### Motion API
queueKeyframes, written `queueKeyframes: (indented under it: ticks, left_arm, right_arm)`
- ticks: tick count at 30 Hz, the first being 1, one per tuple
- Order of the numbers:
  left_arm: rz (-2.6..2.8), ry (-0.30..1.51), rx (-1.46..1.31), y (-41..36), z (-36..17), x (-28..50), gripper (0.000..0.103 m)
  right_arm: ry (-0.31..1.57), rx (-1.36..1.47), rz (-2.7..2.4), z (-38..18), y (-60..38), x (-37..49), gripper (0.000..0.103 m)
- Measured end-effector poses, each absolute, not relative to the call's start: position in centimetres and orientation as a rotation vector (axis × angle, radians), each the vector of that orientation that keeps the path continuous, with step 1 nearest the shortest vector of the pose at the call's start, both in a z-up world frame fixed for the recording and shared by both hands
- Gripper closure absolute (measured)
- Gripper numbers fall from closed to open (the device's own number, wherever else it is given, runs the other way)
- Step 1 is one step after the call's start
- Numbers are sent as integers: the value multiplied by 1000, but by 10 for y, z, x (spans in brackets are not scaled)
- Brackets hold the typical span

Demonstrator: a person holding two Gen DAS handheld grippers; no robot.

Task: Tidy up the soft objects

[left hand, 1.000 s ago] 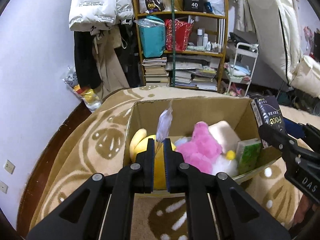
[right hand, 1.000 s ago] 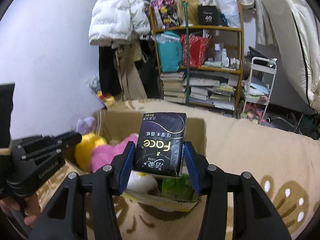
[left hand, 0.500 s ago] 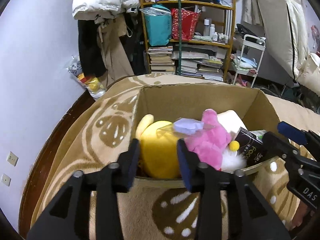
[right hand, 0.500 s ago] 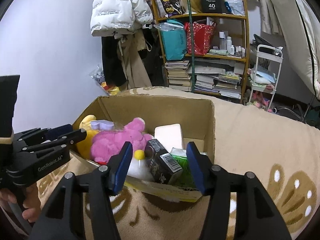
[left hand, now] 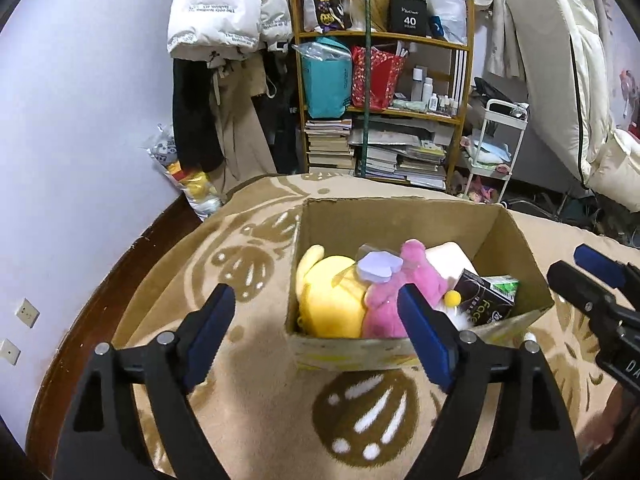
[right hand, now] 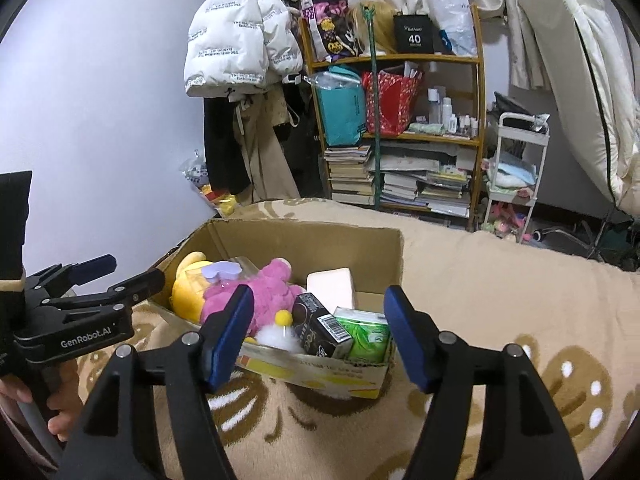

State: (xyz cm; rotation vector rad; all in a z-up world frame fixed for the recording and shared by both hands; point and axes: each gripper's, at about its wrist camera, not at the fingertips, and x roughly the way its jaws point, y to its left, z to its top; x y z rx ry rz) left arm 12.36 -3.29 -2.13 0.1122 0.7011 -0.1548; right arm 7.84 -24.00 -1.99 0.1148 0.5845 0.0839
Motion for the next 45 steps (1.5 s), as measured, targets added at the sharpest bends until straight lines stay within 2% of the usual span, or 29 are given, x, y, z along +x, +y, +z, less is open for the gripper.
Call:
queueKeyframes:
  ticks: [2, 4, 6, 9, 12, 14, 30, 45]
  left_arm:
    - [-145, 676, 124, -29, -14, 113, 10]
    - [-127, 645, 153, -27, -8, 103, 4]
    - [-112, 624, 170, -24, -3, 93, 3]
    - [-108, 625, 163, -17, 5, 82, 2]
    - [-118, 614, 137, -7, 13, 67, 1]
    - [-118, 587, 138, -2, 19, 54, 1]
    - [-83, 397, 114, 12, 34, -11, 1]
    - [-97, 429, 97, 14, 16, -6, 1]
  right_arm:
    - [571, 107, 79, -14, -239, 70, 23]
    - [556, 103, 73, -7, -238, 61, 22]
    - [546, 100, 68, -1, -238, 51, 21]
    - [526, 90, 60, 8, -237, 40, 13]
    - [499, 80, 58, 17, -234, 27, 11]
    - [488, 77, 58, 21, -234, 19, 0]
    - [354, 75, 52, 36, -244, -51, 0]
    - [363, 59, 54, 23, -243, -47, 0]
